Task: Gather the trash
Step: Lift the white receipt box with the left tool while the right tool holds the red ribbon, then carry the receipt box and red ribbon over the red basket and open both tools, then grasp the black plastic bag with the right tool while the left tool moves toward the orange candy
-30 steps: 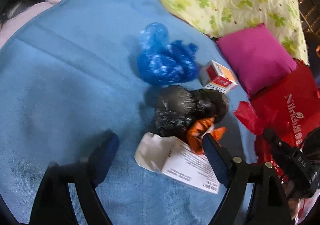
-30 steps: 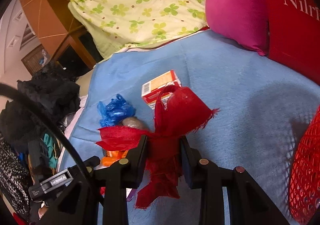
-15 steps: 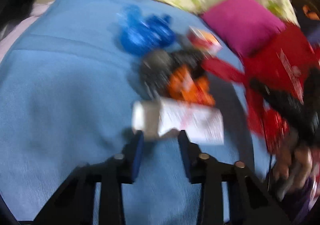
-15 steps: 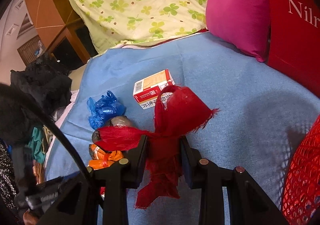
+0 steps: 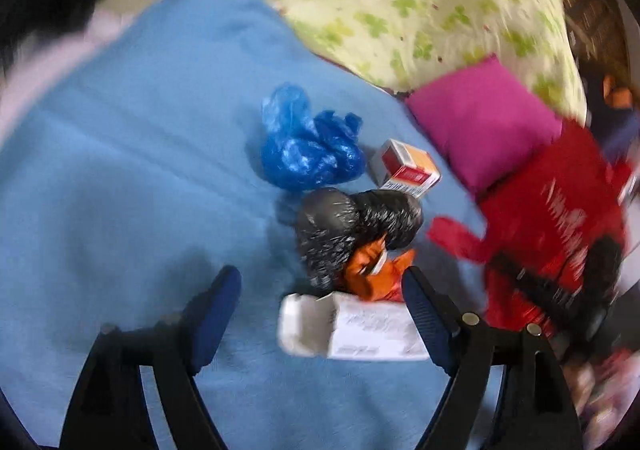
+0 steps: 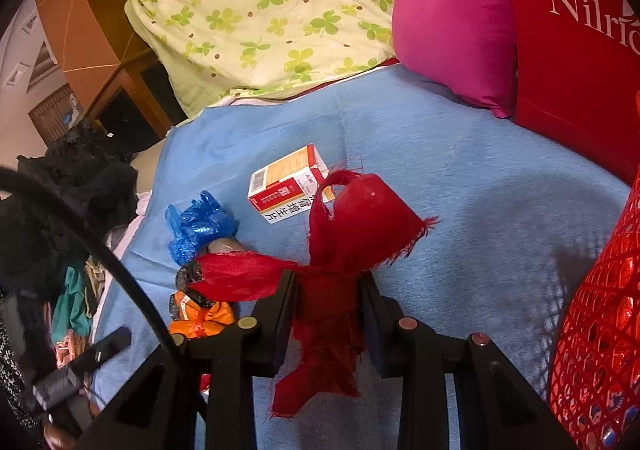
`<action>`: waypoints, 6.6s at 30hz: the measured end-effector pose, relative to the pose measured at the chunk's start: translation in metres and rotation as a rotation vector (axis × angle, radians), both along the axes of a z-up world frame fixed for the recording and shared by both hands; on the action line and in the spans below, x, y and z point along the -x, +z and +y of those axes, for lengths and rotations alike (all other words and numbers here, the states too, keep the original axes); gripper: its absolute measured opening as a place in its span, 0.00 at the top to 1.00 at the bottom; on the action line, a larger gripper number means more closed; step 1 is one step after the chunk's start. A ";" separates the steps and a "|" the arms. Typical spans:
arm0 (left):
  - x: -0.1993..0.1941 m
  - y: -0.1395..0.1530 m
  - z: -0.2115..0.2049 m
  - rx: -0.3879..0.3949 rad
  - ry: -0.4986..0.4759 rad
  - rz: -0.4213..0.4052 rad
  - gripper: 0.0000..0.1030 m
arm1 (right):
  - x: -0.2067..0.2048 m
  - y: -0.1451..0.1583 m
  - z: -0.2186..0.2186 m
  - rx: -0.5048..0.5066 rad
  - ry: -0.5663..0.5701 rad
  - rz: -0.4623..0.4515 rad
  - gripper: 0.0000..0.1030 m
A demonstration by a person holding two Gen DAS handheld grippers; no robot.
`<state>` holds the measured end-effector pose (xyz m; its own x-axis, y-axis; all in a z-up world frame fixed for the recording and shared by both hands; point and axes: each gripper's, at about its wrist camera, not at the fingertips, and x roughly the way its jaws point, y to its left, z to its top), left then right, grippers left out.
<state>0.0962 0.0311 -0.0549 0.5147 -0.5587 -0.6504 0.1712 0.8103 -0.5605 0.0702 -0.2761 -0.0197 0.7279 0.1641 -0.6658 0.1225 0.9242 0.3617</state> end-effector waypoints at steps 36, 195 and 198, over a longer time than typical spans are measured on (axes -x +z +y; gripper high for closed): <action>0.051 0.007 -0.080 -0.118 -0.401 -0.002 0.29 | -0.006 0.002 -0.006 0.025 -0.025 -0.005 0.67; 0.026 0.008 -0.043 -0.454 0.004 -0.117 0.29 | -0.076 -0.023 0.077 -0.267 0.270 0.013 0.76; 0.025 0.006 -0.050 -0.431 -0.017 -0.105 0.29 | -0.063 -0.012 0.064 -0.274 0.250 -0.023 0.76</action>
